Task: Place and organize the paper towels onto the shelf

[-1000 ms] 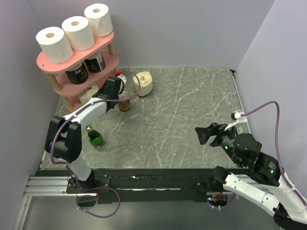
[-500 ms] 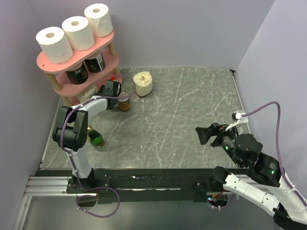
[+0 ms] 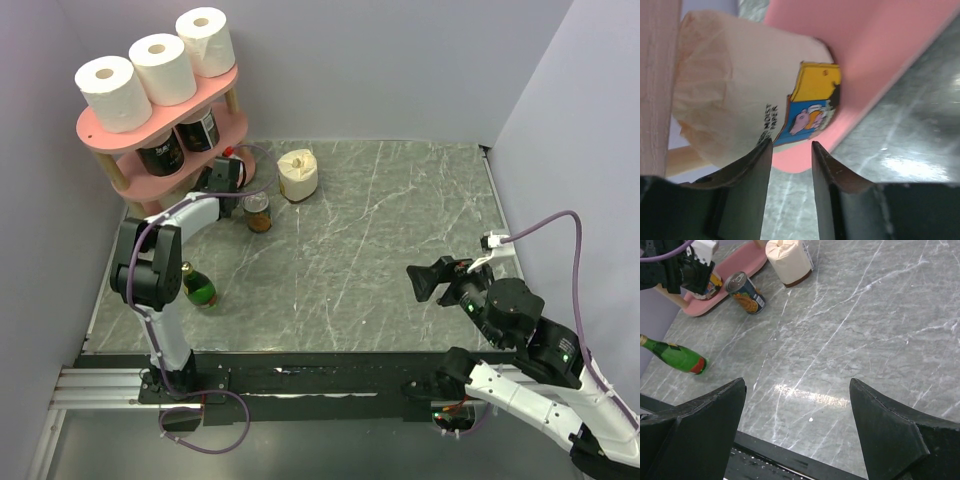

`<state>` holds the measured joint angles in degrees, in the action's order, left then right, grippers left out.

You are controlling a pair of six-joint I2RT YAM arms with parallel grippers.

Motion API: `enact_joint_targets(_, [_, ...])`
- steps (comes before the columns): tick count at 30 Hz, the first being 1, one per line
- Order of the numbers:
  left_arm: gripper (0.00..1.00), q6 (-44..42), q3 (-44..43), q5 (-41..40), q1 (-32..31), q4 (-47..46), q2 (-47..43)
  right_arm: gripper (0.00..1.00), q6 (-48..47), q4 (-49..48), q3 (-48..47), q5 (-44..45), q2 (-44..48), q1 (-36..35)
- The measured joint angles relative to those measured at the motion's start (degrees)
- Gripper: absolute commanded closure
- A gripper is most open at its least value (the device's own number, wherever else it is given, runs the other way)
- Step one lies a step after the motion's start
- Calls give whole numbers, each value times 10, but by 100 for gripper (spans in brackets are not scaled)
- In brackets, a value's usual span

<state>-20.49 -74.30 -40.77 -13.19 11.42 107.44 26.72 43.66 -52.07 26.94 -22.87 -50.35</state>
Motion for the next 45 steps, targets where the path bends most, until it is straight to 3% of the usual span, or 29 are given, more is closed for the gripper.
enact_joint_targets(4, [46,14,5,56,-5,0,-30,9,-1,-4,0,-1,-10,0])
enact_joint_targets(13, [40,46,22,169,-40,-8,-154,9,-1,-7,0,-14,-16,0])
enact_joint_targets(21, [29,98,-84,315,-91,36,-150,9,9,-4,1,-15,18,0])
enact_joint_targets(26, [27,110,-215,339,-160,34,-86,9,21,8,0,-16,13,0])
enact_joint_targets(31, [25,112,-291,341,-198,30,13,9,24,15,-1,-19,13,0])
enact_joint_targets(45, [25,109,-401,280,-203,51,209,9,39,25,-13,-19,-3,0])
